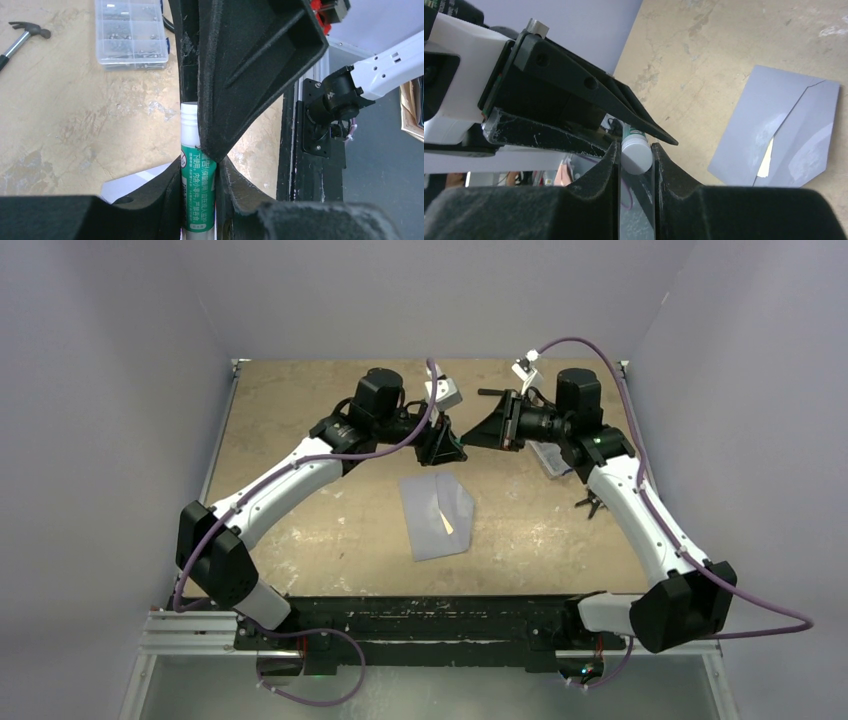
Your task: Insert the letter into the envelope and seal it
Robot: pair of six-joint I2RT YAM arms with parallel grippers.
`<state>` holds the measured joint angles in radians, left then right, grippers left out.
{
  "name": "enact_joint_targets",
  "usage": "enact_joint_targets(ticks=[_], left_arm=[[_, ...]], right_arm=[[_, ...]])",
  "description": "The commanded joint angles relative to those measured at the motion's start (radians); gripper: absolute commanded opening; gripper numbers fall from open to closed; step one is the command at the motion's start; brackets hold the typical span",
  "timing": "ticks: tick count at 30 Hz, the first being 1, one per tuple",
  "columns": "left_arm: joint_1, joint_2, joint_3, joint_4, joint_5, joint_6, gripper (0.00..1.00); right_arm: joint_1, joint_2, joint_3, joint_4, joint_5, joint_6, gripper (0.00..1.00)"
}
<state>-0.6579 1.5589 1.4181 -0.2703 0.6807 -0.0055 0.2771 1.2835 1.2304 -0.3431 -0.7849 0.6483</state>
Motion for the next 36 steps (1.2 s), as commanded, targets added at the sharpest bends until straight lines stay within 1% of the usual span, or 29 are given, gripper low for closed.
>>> enact_joint_targets(ticks=[1,4,7,11,16,20,23,30,36], left_arm=[[0.083,-0.015,-0.025,-0.122,0.016,0.096,0.0],[0.084,-0.026,-0.052,-0.143,0.063,0.143,0.0],[0.086,-0.042,-0.087,-0.145,0.078,0.161,0.0],[0.101,-0.051,-0.112,-0.147,0.1,0.173,0.0],[0.116,-0.06,-0.122,-0.141,0.125,0.172,0.0],[0.118,-0.067,-0.134,-0.126,0.163,0.156,0.0],[0.118,-0.069,-0.148,-0.124,0.181,0.154,0.0],[0.125,-0.074,-0.171,-0.103,0.193,0.15,0.0],[0.165,-0.082,-0.194,-0.088,0.245,0.154,0.0]], right_arm=[[-0.1,-0.024,0.068,0.0,-0.126,-0.041,0.0],[-0.127,-0.017,0.09,0.012,-0.162,-0.026,0.0],[-0.158,-0.008,0.114,0.032,-0.19,-0.014,0.0],[-0.17,0.009,0.14,-0.008,-0.159,-0.048,0.0],[-0.201,0.003,0.101,0.012,-0.142,-0.041,0.0],[-0.232,-0.011,0.065,0.073,-0.149,0.005,0.0],[-0.242,-0.012,0.062,0.085,-0.153,0.004,0.0],[-0.25,-0.012,0.088,0.057,-0.146,-0.044,0.0],[-0.26,-0.018,0.098,0.056,-0.174,-0.07,0.0]])
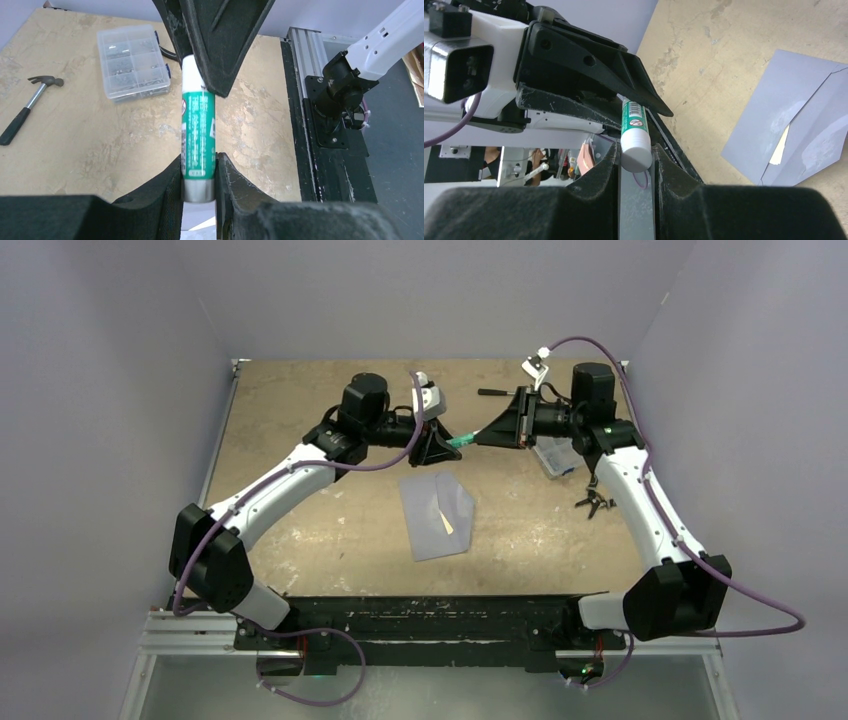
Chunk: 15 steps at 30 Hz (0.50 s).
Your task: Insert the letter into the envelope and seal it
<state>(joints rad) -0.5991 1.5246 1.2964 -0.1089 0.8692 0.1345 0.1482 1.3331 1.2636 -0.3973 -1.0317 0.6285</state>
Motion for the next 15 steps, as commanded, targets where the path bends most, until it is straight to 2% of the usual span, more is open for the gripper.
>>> enact_joint_targets(ticks=[1,4,7,8,13,15], left_arm=[[0.109,-0.05,-0.078,-0.238,0.066,0.009,0.0],[0.113,-0.045,-0.087,-0.208,0.077,-0.017,0.0],[0.113,-0.038,-0.068,-0.187,0.069,-0.051,0.0],[0.112,-0.037,-0.06,-0.172,0.053,-0.072,0.03],[0.11,-0.018,-0.014,-0.15,0.007,-0.113,0.4],[0.11,-0.017,0.002,-0.155,-0.015,-0.115,0.5]], right_arm=[[-0.131,-0.068,0.064,0.112,0.061,-0.054,0.0],[-0.129,-0.072,0.049,0.158,0.017,-0.049,0.0],[-0.098,-0.07,0.035,0.167,0.039,-0.06,0.0],[-0.08,-0.067,0.03,0.16,0.056,-0.062,0.0],[-0.01,-0.014,0.038,0.122,0.135,-0.095,0.0],[0.017,0.008,0.057,0.105,0.192,-0.108,0.0]])
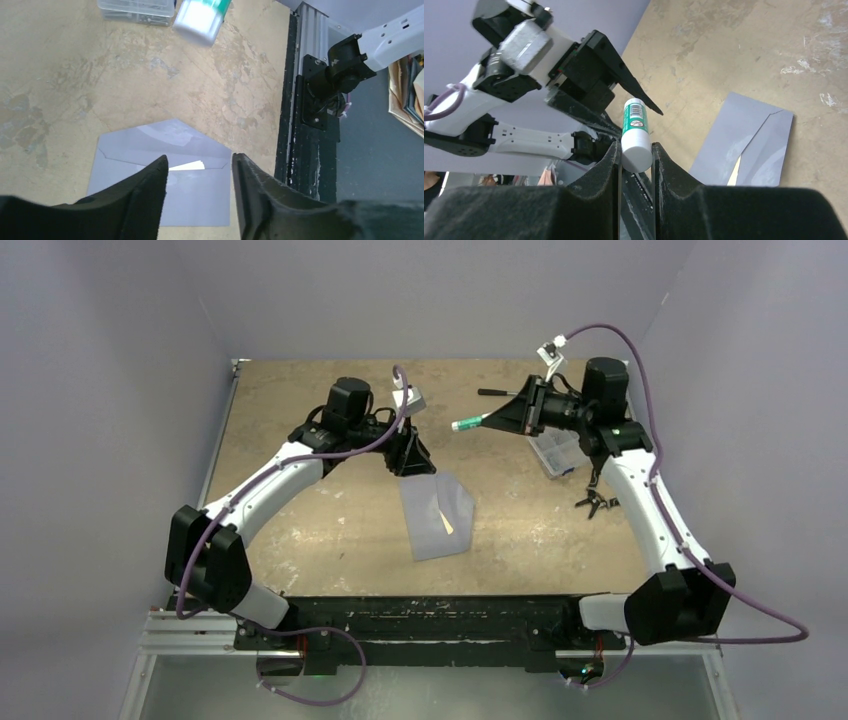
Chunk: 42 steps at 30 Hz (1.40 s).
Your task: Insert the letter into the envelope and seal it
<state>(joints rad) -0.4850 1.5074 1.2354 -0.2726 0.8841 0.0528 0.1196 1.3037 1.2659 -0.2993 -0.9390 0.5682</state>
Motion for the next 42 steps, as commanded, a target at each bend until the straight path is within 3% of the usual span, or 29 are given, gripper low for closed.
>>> enact_joint_targets(ticks=[1,5,7,17,22,30,39,42], left_arm=[[-0.003,-0.005,0.07,-0.001,-0.062,-0.033,0.54],[-0.003,-0.041,0.075,-0.006,-0.224,-0.022,0.71],[-0.002,-0.05,0.074,0.019,-0.233,-0.019,0.74],[-0.004,0.044,0.174,0.062,0.007,-0.068,0.76],[-0.006,0.087,0.2,0.029,0.096,-0.066,0.59],[-0.006,0.086,0.224,0.036,0.113,-0.084,0.43],[-0.006,0.077,0.175,0.173,0.183,-0.16,0.44],[-0.006,0.084,0.173,0.172,0.199,-0.16,0.28]], right_arm=[[0.052,0.049,0.065,-0.003,0.12,-0.052,0.0],[0.063,0.087,0.106,-0.034,0.149,-0.075,0.0],[0.081,0.102,0.119,-0.046,0.132,-0.086,0.0],[0.159,0.142,0.152,-0.076,-0.01,-0.154,0.0],[0.166,0.147,0.153,-0.05,-0.066,-0.145,0.0],[0.181,0.145,0.154,-0.036,-0.098,-0.138,0.0],[0.19,0.159,0.141,0.003,-0.109,-0.114,0.0],[0.193,0.161,0.141,0.009,-0.114,-0.108,0.0]])
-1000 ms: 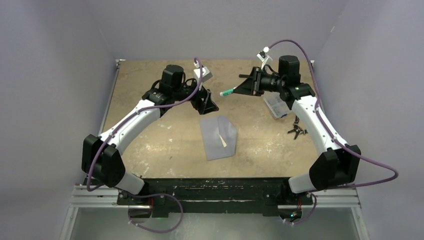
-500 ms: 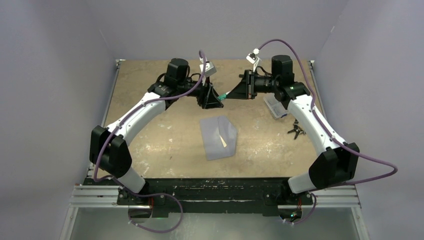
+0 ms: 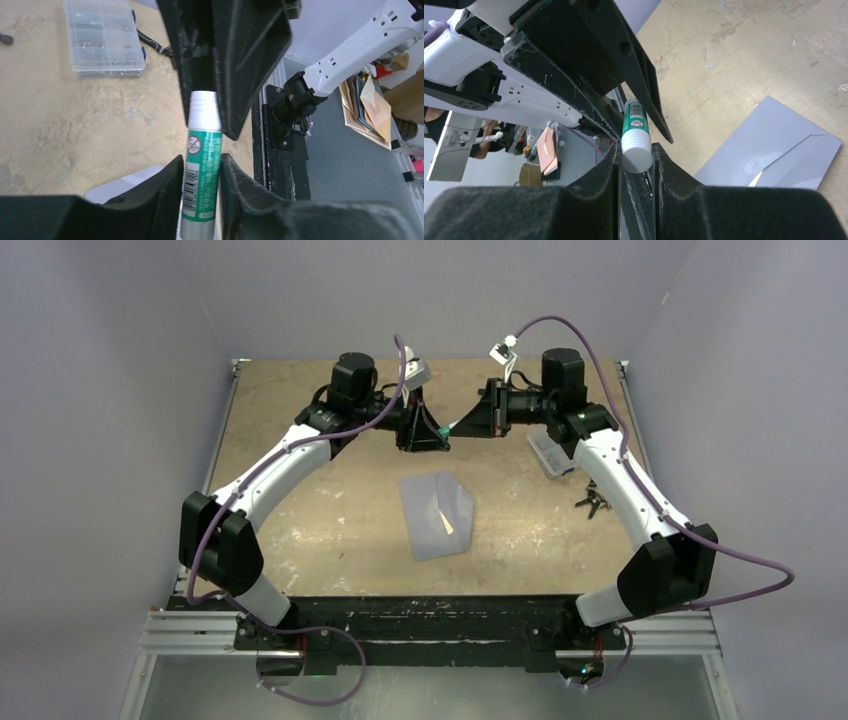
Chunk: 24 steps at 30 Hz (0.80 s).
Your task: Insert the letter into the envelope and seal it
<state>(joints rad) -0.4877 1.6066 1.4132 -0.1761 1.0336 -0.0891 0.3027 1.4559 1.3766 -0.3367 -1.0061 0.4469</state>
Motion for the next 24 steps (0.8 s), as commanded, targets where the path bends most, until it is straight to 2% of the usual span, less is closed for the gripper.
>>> enact_joint_targets(ticks=[1,3,6,7,10,13,16,21,24], left_arm=[[-0.003,-0.014,-0.007,0.073,0.055,-0.017,0.2],[-0.003,-0.015,-0.015,0.063,0.059,-0.004,0.03],[-0.003,-0.025,-0.025,0.058,0.07,0.012,0.0],[-0.003,-0.028,-0.024,0.055,0.069,0.017,0.0],[-0.003,-0.037,-0.021,0.029,0.057,0.045,0.0],[-0.003,-0.041,-0.02,0.004,0.042,0.066,0.0],[-0.003,-0.046,-0.022,-0.008,0.029,0.077,0.0],[-0.003,-0.055,-0.027,-0.007,0.0,0.08,0.0],[-0.003,-0.065,-0.036,0.015,-0.024,0.067,0.0]], right_arm=[[0.01,0.009,0.029,0.049,-0.049,0.016,0.0],[0.01,0.009,0.027,0.052,-0.049,0.019,0.0],[0.012,0.011,0.027,0.047,-0.021,0.024,0.0],[0.012,0.009,0.032,0.04,0.007,0.024,0.03],[0.012,-0.004,0.025,0.06,0.07,0.053,0.35],[0.012,-0.025,0.001,0.128,0.097,0.11,0.51],[0.012,-0.04,-0.013,0.153,0.114,0.132,0.56],[0.012,-0.037,-0.024,0.147,0.106,0.145,0.54],[0.014,-0.035,-0.019,0.105,0.104,0.111,0.57]])
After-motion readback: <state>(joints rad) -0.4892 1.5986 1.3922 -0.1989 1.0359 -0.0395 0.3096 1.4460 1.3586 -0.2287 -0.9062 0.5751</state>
